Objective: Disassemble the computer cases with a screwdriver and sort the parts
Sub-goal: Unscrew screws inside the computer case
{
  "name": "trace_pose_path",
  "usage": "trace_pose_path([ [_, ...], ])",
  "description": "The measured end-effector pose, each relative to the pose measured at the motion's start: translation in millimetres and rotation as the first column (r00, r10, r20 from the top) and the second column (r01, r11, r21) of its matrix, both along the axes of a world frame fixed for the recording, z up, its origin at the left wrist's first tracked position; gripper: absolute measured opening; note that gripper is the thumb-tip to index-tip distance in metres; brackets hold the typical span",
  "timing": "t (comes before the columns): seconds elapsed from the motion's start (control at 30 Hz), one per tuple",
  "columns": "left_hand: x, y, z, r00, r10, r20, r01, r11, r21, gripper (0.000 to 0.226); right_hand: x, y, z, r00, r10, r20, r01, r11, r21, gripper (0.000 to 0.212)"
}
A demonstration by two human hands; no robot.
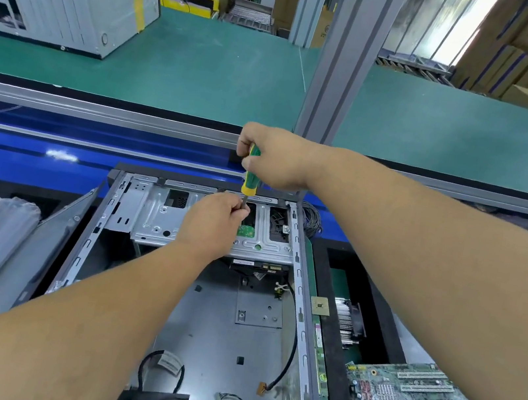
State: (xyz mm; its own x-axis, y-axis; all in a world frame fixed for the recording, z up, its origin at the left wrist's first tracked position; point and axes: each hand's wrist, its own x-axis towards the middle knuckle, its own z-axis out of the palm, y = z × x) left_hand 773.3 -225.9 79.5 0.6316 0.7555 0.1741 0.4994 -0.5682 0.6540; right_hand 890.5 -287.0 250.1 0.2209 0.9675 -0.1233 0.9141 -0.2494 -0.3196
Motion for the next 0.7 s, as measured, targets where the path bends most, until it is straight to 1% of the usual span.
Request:
trace_pose_path([
  [0.03, 0.7, -0.5, 0.2, 1.000, 0.011, -0.004, -0.011, 1.000, -0.007, 0.019, -0.8, 0.2, -1.9, 0.999, -0.035, 0.011, 0.035, 0.999, 0.017, 0.015],
  [0.07, 1.3, -0.9, 0.7, 1.000, 0.020, -0.005, -0.020, 1.000, -0.019, 0.021, -2.6, 0.3, -3.7, 0.996, -0.070, 0.057, 0.068, 0.997, 0.030, 0.025],
  [0.13, 1.6, -1.1, 1.1, 1.000, 0.030, -0.006, -0.030, 0.998, -0.049, 0.021, -7.4, 1.1, -7.8, 0.973, -0.138, 0.184, 0.127, 0.990, 0.069, 0.036],
  [0.17, 1.5, -1.0, 1.2, 0.999, 0.034, -0.009, -0.034, 0.998, -0.055, 0.021, -9.4, 1.9, -10.2, 0.953, -0.163, 0.256, 0.146, 0.986, 0.083, 0.037],
  [0.23, 1.0, -0.5, 1.4, 0.999, 0.038, -0.014, -0.038, 0.998, -0.055, 0.020, -11.7, 4.4, -13.6, 0.904, -0.134, 0.406, 0.100, 0.990, 0.104, 0.031],
  [0.27, 0.6, -0.3, 1.6, 0.999, 0.038, -0.015, -0.039, 0.998, -0.056, 0.020, -12.4, 5.6, -13.9, 0.900, -0.100, 0.425, 0.064, 0.993, 0.099, 0.026],
  [0.3, 0.2, -0.2, 1.8, 0.999, 0.038, -0.013, -0.039, 0.997, -0.060, 0.020, -12.4, 6.9, -13.2, 0.918, -0.071, 0.389, 0.043, 0.996, 0.078, 0.021],
  [0.4, -0.7, 1.1, 2.1, 0.998, 0.060, -0.003, -0.060, 0.995, -0.082, 0.024, -11.9, 8.4, -4.9, 0.979, 0.041, 0.199, -0.043, 0.999, 0.004, 0.002],
  [0.47, -1.5, 1.5, 2.6, 0.998, 0.064, 0.003, -0.064, 0.994, -0.087, 0.023, -11.6, 7.9, -0.6, 0.984, 0.107, 0.146, -0.101, 0.994, -0.044, 0.015],
  [0.53, -2.8, 1.5, 3.0, 0.999, 0.032, 0.020, -0.030, 0.994, -0.101, 0.013, -13.2, 7.2, 1.8, 0.985, 0.127, 0.115, -0.119, 0.990, -0.073, 0.023],
  [0.57, -3.9, 1.4, 3.8, 1.000, 0.013, 0.028, -0.010, 0.994, -0.109, 0.010, -14.5, 7.0, 2.2, 0.986, 0.134, 0.101, -0.126, 0.989, -0.082, 0.023],
  [0.6, -4.8, 1.2, 4.4, 1.000, -0.001, 0.030, 0.004, 0.994, -0.112, 0.011, -15.7, 6.7, 1.9, 0.988, 0.129, 0.086, -0.122, 0.990, -0.074, 0.021],
  [0.67, -5.3, 0.6, 4.5, 1.000, -0.004, 0.024, 0.007, 0.994, -0.112, 0.012, -17.1, 6.8, -0.1, 0.995, 0.071, 0.071, -0.068, 0.997, -0.043, 0.015],
  [0.7, -5.0, 0.2, 4.7, 1.000, 0.004, 0.021, -0.002, 0.994, -0.105, 0.012, -16.7, 7.4, -1.9, 0.995, 0.033, 0.090, -0.031, 0.999, -0.026, 0.019],
])
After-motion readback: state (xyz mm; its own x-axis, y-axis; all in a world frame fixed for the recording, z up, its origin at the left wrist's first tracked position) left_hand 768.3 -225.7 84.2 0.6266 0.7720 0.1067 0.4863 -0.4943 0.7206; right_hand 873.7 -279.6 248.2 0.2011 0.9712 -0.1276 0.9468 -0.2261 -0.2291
